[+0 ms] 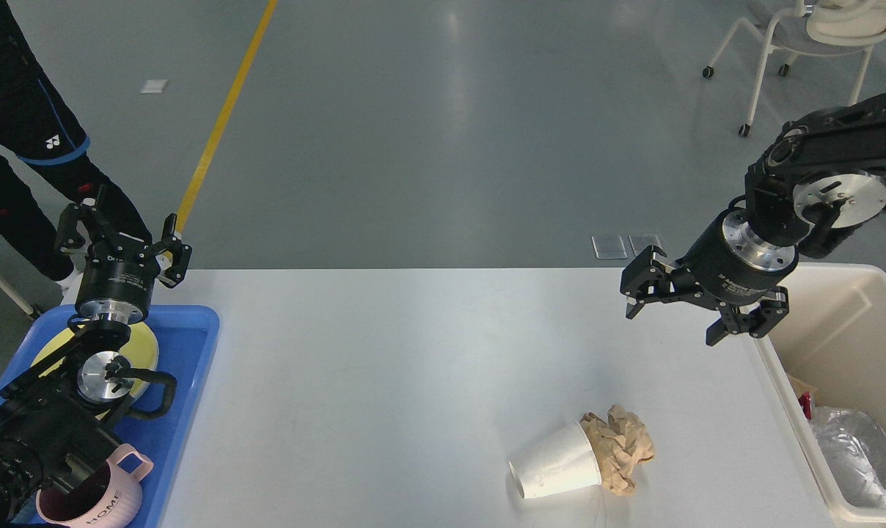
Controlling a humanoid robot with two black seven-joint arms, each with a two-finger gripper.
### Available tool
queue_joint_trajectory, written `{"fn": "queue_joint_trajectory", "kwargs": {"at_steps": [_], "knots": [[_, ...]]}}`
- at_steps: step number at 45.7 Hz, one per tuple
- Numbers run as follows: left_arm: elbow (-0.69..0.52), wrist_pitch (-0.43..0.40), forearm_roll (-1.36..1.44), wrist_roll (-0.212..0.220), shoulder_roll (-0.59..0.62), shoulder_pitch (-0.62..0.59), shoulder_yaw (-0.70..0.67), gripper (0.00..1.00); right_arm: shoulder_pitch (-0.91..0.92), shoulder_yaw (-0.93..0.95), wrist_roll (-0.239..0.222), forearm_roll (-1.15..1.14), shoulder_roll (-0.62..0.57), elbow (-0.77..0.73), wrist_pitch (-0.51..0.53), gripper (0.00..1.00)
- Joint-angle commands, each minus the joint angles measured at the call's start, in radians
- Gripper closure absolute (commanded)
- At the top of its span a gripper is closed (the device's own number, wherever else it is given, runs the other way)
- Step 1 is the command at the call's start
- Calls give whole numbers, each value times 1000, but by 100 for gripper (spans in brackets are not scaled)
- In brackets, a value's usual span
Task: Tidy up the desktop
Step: 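Raise the right gripper and lower it to the brown paper wrapper, then grasp the brown paper wrapper with the right gripper and lift it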
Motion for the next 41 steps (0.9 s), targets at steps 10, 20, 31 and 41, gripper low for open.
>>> {"fn": "queue_joint_trajectory", "kwargs": {"at_steps": [10,20,31,41], "knots": [[1,1,0,0,0,0,0,3,-197,69,1,10,-46,-7,-51,0],[-1,-1,0,0,-1,0,0,3,-447,161,-4,12,65,-146,-206,0],[1,1,0,0,-1,0,0,3,-587,256,-10,13,142,-277,-223,0],[-1,-1,0,0,-1,0,0,3,-651,256,-12,12,139,-320,-226,0]]}}
